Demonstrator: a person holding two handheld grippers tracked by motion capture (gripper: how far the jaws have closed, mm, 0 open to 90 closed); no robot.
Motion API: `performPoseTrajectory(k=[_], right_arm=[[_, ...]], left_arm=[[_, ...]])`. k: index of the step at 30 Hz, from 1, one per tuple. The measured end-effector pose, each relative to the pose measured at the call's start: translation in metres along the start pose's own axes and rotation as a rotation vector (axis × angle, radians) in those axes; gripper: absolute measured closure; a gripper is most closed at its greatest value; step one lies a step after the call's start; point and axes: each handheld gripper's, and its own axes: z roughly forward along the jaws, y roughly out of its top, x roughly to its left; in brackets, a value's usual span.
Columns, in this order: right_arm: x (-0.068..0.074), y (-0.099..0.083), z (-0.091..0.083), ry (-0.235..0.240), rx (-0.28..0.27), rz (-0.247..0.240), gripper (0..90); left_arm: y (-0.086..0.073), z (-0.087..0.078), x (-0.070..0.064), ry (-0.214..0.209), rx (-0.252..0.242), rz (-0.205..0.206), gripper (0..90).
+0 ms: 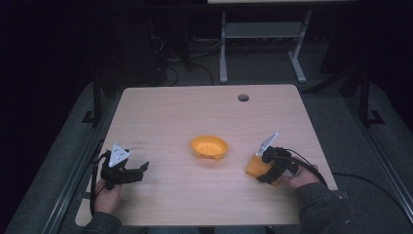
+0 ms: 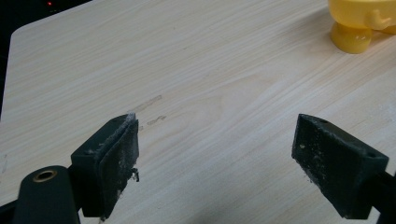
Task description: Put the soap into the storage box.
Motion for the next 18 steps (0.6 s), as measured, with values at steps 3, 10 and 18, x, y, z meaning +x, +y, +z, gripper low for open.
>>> performPoseTrajectory(k=[3, 10, 18], right_arm=[[0.0001, 0.0000, -0.0002, 0.000, 0.001, 0.000, 18.7], [-0.0001, 0.0000, -0.0012, 0.005, 0.002, -0.002, 19.7], [-0.0005, -0.0008, -0.0027, 0.011, 0.004, -0.009, 20.1]], left_arm=[[0.0000, -0.0001, -0.0001, 0.000, 0.000, 0.001, 14.1], [-0.0001, 0.0000, 0.0000, 0.000, 0.000, 0.000, 14.1], [-0.0001, -0.0003, 0.0001, 0.000, -0.001, -0.003, 14.1]])
